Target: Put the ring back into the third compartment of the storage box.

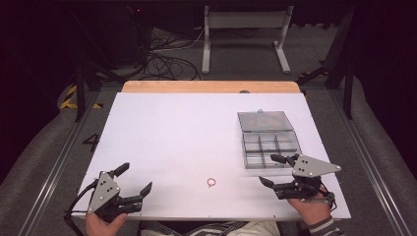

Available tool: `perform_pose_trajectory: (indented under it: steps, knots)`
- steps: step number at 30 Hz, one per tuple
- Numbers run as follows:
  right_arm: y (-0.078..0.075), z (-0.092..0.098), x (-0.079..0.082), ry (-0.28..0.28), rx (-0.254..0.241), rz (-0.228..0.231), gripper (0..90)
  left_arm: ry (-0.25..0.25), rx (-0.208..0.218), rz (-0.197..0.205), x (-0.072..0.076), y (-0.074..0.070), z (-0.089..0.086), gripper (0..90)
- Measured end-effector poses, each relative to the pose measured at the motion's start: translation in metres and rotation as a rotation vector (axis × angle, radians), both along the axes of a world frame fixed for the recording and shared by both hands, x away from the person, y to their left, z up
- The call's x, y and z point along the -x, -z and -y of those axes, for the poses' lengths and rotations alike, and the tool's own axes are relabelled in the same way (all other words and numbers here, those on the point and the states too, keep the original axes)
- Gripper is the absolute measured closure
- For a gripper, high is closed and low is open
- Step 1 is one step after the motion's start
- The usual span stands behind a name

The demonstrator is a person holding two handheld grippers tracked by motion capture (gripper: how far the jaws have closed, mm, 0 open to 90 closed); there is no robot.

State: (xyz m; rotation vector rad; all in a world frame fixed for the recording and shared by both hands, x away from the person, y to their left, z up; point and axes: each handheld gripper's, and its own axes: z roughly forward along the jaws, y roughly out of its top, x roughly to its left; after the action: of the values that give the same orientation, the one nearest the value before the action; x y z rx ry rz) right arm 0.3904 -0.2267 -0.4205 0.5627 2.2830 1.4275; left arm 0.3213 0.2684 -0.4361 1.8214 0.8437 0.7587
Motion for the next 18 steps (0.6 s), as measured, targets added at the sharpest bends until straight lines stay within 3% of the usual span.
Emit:
perform_pose_trajectory:
  steps: [18]
  knots:
    - [-0.018, -0.034, -0.017, -0.060, 0.005, -0.015, 23.7, -0.010, -0.004, 0.002, 0.000, 0.000, -0.001, 11.7]
